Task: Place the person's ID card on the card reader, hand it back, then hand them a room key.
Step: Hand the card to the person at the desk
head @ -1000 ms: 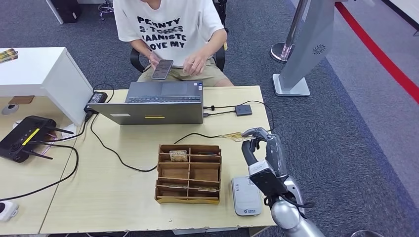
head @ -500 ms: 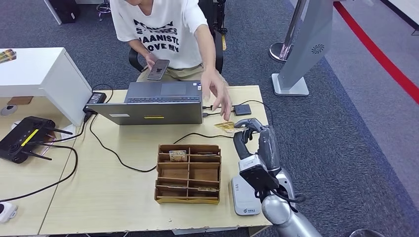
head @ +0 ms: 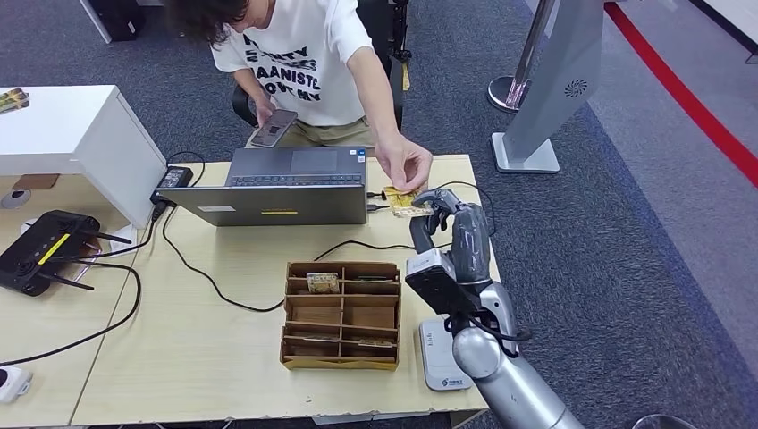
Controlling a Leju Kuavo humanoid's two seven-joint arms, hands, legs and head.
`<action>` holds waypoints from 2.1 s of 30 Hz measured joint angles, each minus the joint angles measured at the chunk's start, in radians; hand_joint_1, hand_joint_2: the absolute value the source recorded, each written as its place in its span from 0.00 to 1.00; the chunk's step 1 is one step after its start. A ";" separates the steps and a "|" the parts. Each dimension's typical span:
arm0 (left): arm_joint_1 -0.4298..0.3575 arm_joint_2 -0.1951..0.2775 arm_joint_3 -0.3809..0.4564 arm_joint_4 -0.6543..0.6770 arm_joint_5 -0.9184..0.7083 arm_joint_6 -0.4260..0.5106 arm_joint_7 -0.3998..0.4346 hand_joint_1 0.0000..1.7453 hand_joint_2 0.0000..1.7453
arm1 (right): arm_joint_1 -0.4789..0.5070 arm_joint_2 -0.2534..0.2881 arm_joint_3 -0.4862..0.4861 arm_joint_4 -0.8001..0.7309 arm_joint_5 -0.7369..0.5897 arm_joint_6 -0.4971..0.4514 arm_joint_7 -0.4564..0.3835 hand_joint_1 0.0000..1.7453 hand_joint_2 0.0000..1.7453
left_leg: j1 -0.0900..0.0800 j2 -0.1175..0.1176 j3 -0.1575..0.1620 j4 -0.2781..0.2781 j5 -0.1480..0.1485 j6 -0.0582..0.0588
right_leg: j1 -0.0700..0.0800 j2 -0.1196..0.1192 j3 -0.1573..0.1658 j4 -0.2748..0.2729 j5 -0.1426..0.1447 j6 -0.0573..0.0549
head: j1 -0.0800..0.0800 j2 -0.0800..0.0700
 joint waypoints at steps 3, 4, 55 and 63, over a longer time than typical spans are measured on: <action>-0.001 0.000 0.000 0.000 -0.004 -0.003 0.000 0.00 0.00 | -0.011 0.006 0.000 0.020 0.030 -0.006 0.011 0.25 1.00 | 0.000 0.000 0.000 0.000 0.000 0.000 | 0.000 0.000 0.000 0.000 0.000 0.000 | 0.000 0.000; -0.001 0.000 0.000 0.000 -0.004 -0.004 0.000 0.00 0.00 | -0.014 0.007 0.000 0.026 0.036 -0.006 0.014 0.12 1.00 | 0.000 0.000 0.000 0.000 0.000 0.000 | 0.000 0.000 0.000 0.000 0.000 0.000 | 0.000 0.000; 0.005 -0.003 0.010 0.000 0.107 0.064 -0.062 0.00 0.00 | 0.442 -0.095 0.022 -0.343 -0.231 0.067 -0.208 1.00 1.00 | 0.000 -0.001 -0.001 0.000 -0.003 0.001 | 0.000 -0.001 -0.001 -0.001 -0.003 0.002 | 0.000 0.000; 0.005 -0.004 0.011 0.000 0.110 0.070 -0.062 0.00 0.00 | 0.451 -0.134 0.057 -0.351 -0.130 0.075 -0.161 0.92 1.00 | 0.000 -0.001 -0.001 0.000 -0.003 0.001 | 0.000 -0.001 -0.001 -0.001 -0.003 0.002 | 0.000 0.000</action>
